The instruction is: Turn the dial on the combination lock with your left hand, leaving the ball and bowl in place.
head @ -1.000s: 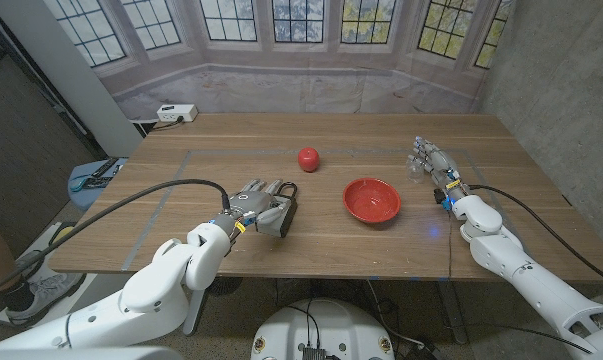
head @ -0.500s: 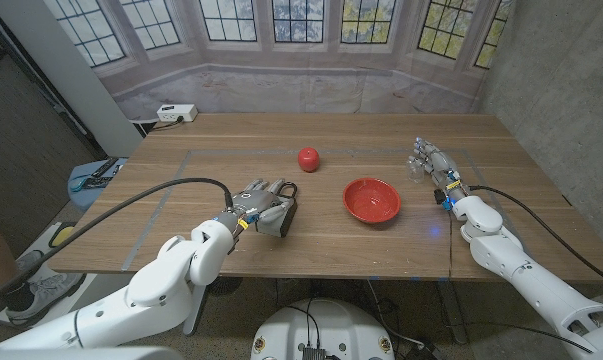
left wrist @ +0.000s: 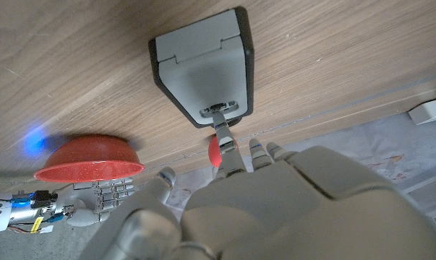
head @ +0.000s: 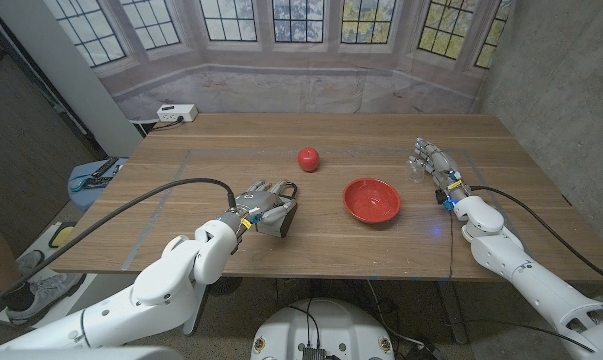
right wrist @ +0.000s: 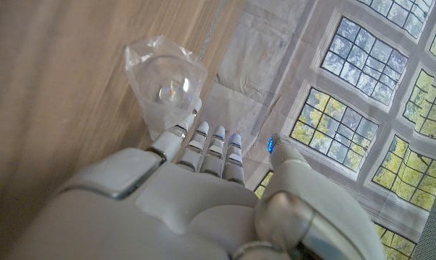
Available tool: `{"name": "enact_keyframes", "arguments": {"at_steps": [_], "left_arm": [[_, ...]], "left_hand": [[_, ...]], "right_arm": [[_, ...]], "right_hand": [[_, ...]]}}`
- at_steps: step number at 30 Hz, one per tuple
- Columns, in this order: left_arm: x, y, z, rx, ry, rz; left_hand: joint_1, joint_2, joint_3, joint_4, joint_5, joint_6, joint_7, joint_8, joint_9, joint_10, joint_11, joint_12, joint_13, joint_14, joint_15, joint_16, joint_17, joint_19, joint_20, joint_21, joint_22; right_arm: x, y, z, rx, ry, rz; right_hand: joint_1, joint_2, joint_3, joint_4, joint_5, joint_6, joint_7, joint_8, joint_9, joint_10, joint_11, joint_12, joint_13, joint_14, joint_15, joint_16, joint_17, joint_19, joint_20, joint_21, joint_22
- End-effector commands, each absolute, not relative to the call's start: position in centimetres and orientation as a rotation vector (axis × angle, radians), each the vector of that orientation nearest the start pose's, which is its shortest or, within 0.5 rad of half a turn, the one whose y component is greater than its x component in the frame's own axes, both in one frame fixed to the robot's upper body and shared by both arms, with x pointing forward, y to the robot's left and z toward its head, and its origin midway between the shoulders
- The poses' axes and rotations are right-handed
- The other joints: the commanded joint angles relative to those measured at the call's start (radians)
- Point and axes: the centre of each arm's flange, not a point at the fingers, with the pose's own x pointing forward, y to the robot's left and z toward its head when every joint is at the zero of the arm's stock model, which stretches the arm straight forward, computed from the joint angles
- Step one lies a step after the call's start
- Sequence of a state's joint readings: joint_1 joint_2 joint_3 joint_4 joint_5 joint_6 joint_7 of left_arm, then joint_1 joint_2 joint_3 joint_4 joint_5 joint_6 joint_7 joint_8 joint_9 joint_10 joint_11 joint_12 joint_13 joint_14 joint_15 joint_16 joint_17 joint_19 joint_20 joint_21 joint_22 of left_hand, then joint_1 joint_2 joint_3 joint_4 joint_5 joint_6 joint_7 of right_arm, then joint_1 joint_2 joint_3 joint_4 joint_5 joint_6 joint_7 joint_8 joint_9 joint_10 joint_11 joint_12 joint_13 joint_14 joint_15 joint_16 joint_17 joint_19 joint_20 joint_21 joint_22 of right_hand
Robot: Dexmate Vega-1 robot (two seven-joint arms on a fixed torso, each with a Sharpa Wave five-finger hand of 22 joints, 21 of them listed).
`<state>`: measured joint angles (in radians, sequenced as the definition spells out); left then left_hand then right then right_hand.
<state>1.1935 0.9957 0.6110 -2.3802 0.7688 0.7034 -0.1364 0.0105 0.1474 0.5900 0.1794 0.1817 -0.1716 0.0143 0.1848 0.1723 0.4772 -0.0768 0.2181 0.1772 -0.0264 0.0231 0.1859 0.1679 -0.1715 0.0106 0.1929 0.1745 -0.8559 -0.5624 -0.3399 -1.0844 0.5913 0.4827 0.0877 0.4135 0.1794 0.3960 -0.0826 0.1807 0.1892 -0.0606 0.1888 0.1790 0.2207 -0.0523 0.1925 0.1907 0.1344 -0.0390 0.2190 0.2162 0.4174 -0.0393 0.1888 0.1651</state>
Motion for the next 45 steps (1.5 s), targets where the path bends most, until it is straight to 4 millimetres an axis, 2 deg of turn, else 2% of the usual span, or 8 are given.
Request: {"name": "enact_keyframes", "arguments": {"at_steps": [1, 15, 45], "left_arm": [[46.1, 18.7, -8.3, 1.535, -0.392, -0.022], [45.9, 18.8, -9.0, 1.517, -0.367, -0.024], [44.8, 19.0, -8.9, 1.487, -0.344, -0.021]], "left_hand": [[-0.004, 0.007, -0.004, 0.0, 0.009, -0.023, 0.001, 0.005, 0.003, 0.015, 0.0, 0.0, 0.002, 0.003, -0.002, 0.008, 0.002, -0.115, 0.0, 0.008, 0.003], [-0.004, 0.007, -0.006, 0.0, 0.009, -0.017, -0.001, 0.005, 0.003, 0.031, -0.004, -0.001, 0.003, 0.015, -0.004, 0.01, 0.002, -0.107, 0.001, 0.01, 0.003], [-0.003, 0.008, -0.009, 0.0, 0.01, -0.002, 0.0, 0.005, 0.003, 0.066, -0.006, -0.004, 0.005, 0.042, -0.011, 0.012, 0.002, -0.08, -0.001, 0.016, 0.002]], "right_arm": [[65.1, -37.4, -7.2, -0.077, -0.61, 0.094], [65.2, -37.4, -7.5, -0.072, -0.611, 0.1], [65.2, -37.5, -7.5, -0.066, -0.616, 0.105]], "right_hand": [[0.01, -0.001, 0.003, -0.001, -0.002, -0.003, 0.0, 0.001, 0.004, 0.002, 0.0, 0.003, 0.003, 0.0, -0.059, 0.006, 0.002, 0.003, -0.054, 0.004, 0.005], [0.01, -0.001, 0.003, -0.001, -0.002, -0.003, 0.0, 0.001, 0.004, 0.002, 0.0, 0.003, 0.003, 0.0, -0.06, 0.007, 0.003, 0.003, -0.054, 0.004, 0.005], [0.01, -0.001, 0.004, 0.0, -0.002, -0.004, 0.0, 0.001, 0.004, 0.002, 0.0, 0.003, 0.003, 0.001, -0.059, 0.008, 0.003, 0.004, -0.054, 0.004, 0.005]]}}
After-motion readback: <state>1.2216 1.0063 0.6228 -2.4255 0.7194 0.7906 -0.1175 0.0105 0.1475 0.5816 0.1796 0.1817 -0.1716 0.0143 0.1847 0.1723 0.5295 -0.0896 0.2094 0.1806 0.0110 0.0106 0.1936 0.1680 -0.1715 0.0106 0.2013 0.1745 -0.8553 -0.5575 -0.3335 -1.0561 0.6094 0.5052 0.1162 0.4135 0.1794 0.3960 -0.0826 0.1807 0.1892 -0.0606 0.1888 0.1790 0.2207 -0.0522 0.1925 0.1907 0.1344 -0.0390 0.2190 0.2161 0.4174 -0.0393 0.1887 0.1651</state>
